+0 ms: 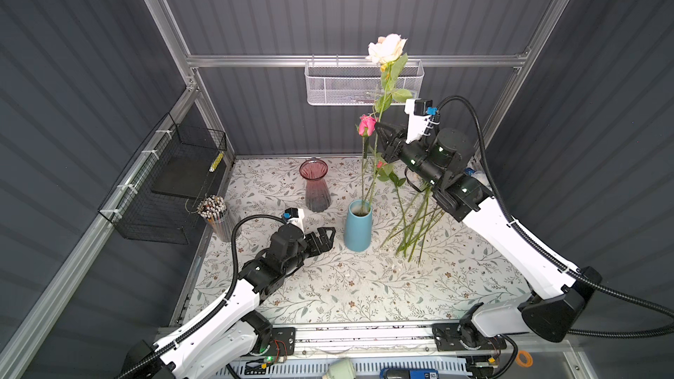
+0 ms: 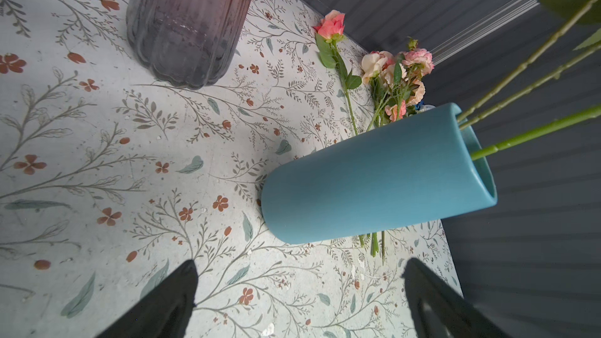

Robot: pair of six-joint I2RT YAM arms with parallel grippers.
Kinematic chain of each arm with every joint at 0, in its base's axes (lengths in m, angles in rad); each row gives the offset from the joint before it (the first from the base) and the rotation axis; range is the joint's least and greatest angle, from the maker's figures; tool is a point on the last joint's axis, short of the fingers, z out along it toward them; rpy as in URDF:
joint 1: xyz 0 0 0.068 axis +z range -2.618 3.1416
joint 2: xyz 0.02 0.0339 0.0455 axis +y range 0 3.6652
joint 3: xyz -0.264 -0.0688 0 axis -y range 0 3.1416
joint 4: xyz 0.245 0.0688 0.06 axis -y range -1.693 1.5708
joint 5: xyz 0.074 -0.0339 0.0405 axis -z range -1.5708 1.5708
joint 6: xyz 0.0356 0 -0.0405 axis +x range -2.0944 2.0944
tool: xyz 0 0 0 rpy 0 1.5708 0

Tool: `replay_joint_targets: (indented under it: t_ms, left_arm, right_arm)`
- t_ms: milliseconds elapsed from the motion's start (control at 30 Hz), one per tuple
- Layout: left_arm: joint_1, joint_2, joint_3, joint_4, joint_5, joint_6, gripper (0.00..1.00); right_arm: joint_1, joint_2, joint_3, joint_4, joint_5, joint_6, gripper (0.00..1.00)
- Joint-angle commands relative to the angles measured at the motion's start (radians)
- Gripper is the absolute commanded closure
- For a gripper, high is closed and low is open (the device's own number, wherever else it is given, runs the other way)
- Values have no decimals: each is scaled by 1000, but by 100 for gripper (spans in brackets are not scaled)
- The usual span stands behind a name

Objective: Arrange flowers in a vase
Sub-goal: Place the flower in the vase.

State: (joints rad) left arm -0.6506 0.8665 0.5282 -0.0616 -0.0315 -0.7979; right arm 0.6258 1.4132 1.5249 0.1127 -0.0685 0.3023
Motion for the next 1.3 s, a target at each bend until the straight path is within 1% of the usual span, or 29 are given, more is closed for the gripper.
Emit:
replay_joint_targets:
  t_ms: [0,100,233,500,567,667,733,833,1133,1200,1267]
  left_arm:
    - [5,8,12,16,18,9,1]
    - [5,9,14,10,3,21,1]
    - [5,22,22,21,-4,32,1]
    - [5,107,78,30,16,76,1]
    - [6,120,79,45,10,79,0]
    - [5,140,94,52,10,87,1]
    - [5,156,107,52,12,93,1]
    - [5,175,124,53,13,102,1]
    - [5,196,136,59,15,113,1]
    - [5,188,139,48,3,121,1]
    - [5,174,142,34,-9,131,1]
  right_arm:
    - [11,-27,-49,41,-18,-4,93]
    - [34,-57,-160,86,-11,5,92]
    - [75,-95,-308,130,2,-31,89]
    - [109,-155,-461,165,41,-18,86]
    - [113,-162,-483,163,59,-6,85]
    - [119,-172,-511,167,59,2,80]
    - [128,-180,-521,164,86,-2,78]
    - [132,-199,-520,153,76,0,73]
    - [168,-261,-517,124,84,-8,70]
    - [174,-287,-519,102,89,0,68]
    - [173,-344,-510,54,92,-7,67]
